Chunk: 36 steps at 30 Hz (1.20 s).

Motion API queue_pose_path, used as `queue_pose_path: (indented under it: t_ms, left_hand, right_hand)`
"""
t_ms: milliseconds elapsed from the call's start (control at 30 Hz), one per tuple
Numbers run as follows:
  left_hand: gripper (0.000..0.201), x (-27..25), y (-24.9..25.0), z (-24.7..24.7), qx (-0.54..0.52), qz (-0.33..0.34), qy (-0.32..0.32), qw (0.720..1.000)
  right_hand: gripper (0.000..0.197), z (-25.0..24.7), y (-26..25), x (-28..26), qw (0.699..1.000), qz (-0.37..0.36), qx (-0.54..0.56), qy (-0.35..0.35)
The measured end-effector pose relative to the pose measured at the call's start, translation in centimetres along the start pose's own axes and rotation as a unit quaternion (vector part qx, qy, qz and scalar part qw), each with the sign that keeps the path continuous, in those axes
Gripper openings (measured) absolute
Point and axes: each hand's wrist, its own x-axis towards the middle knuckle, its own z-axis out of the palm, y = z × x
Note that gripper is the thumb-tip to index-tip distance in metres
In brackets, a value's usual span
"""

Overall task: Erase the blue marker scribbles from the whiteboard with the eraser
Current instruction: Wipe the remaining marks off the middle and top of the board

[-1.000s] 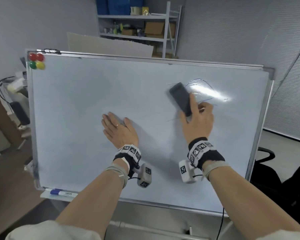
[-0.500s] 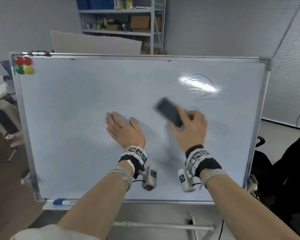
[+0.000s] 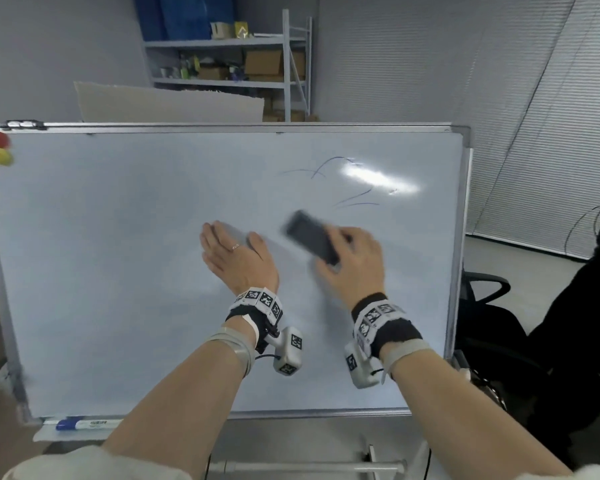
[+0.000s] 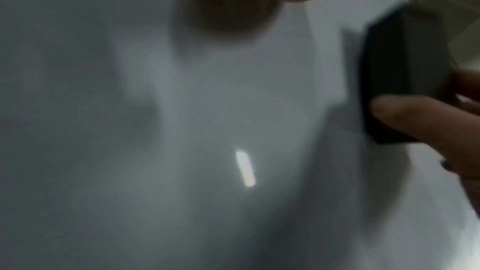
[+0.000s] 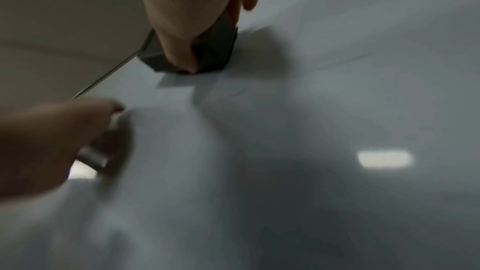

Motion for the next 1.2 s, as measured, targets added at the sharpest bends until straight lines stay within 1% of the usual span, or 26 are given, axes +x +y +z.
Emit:
queue_pose_path:
  t_ms: [33,67,100,167,200,233,267,300,333,400,433,467,500,600,667,700,767,833,900,933,967,1000,1067,1100,1133,1200]
  left_hand:
    - [0.066,-0.4,0.3,0.2,0.002,-0.003,0.004,1.000]
    - [0.066,-0.7,0.6,0.3,0.006,-0.007,0.007,1.000]
    - [0.066,-1.0,0.7,0.4,0.010,-0.012,0.006,1.000]
    - [0.066,-1.5,0.6,0.4,0.019,-0.026,0.006,0.999]
    - [0.066,-1.6,0.4,0.4,0.023,-0.033,0.008,0.999]
    - [0.066,-1.7,0.2,0.3,0.026,-0.040,0.009,0.999]
    - [0.066,-1.8,0.1,0.3,0.030,-0.045,0.009,0.998]
    - [0.066,-1.9,0.2,0.3,0.032,-0.049,0.007,0.998]
    - [0.066,-2.1,0.3,0.3,0.034,-0.049,0.002,0.998]
    - [0.067,-2.5,0.7,0.5,0.037,-0.042,-0.003,0.998]
    - [0.068,-2.8,1.0,0.7,0.036,-0.037,-0.003,0.999]
    - [0.068,-2.9,1.3,0.8,0.033,-0.033,-0.003,0.999]
    - [0.068,-3.0,1.6,1.0,0.032,-0.027,-0.002,0.999]
    - [0.068,-2.4,2.1,1.1,0.036,-0.020,0.005,0.999]
    - [0.068,-1.7,2.2,0.9,0.036,-0.027,0.008,0.999]
    - [0.068,-1.4,2.3,0.9,0.032,-0.028,0.009,0.999]
    - [0.066,-0.8,2.6,0.8,0.022,-0.023,0.014,0.999]
    - [0.065,-0.2,2.8,0.8,0.020,-0.013,0.017,1.000]
    - [0.066,0.5,2.9,0.8,0.019,-0.005,0.017,1.000]
    - [0.067,0.8,2.8,0.8,0.020,-0.001,0.017,1.000]
    - [0.067,1.2,2.7,0.7,0.020,0.003,0.018,1.000]
    - [0.067,1.7,2.5,0.7,0.021,0.007,0.017,1.000]
    - [0.066,2.5,2.0,0.5,0.020,0.013,0.016,1.000]
    - [0.066,2.9,1.8,0.3,0.019,0.014,0.015,1.000]
    - [0.067,3.2,1.6,0.3,0.019,0.014,0.013,1.000]
    - [0.068,3.7,1.3,0.2,0.019,0.010,0.002,1.000]
  right_hand:
    - [0.059,0.2,0.1,-0.2,0.998,-0.058,-0.010,-0.034]
    - [0.060,0.0,0.7,0.0,0.996,-0.080,-0.013,-0.045]
    - [0.060,-0.4,1.7,0.2,0.998,-0.060,-0.006,-0.032]
    - [0.061,-1.4,4.2,0.4,0.997,0.057,0.011,0.042]
    - [0.061,-1.9,5.5,0.7,0.989,0.122,0.016,0.086]
    - [0.062,-2.3,6.6,0.9,0.978,0.169,0.016,0.120]
    - [0.062,-2.5,7.2,1.1,0.971,0.195,0.018,0.137]
    - [0.062,-2.5,7.2,1.2,0.972,0.193,0.022,0.129]
    - [0.062,-2.4,6.6,1.1,0.982,0.156,0.028,0.100]
    - [0.063,-1.7,4.3,0.2,0.999,0.023,0.034,0.021]
    - [0.064,-1.3,3.4,-0.3,0.999,-0.027,0.030,-0.010]
    - [0.063,-1.1,3.0,-0.6,0.998,-0.042,0.029,-0.021]
    - [0.063,-1.2,3.1,-0.3,0.999,-0.021,0.038,-0.012]
    - [0.065,-2.4,5.6,1.8,0.987,0.125,0.070,0.078]
    - [0.067,-3.4,7.3,3.8,0.976,0.165,0.046,0.137]
    - [0.067,-3.5,7.6,4.5,0.973,0.174,0.033,0.149]
    - [0.069,-3.0,6.0,5.0,0.977,0.154,0.047,0.139]
    - [0.069,-1.6,3.1,4.4,0.992,0.066,0.066,0.082]
    - [0.067,-0.6,1.6,3.8,0.999,-0.027,0.036,0.024]
    - [0.067,-0.6,1.9,4.0,0.999,-0.030,0.029,0.023]
    - [0.068,-0.6,2.7,4.3,0.998,0.013,0.040,0.048]
    - [0.071,-0.9,3.6,4.6,0.990,0.087,0.063,0.091]
    - [0.078,-1.6,5.5,5.5,0.951,0.243,0.107,0.156]
    - [0.078,-1.7,5.8,5.8,0.941,0.278,0.106,0.161]
    - [0.076,-1.7,5.4,6.0,0.943,0.279,0.105,0.149]
    - [0.065,-1.0,2.7,6.1,0.967,0.203,0.111,0.107]
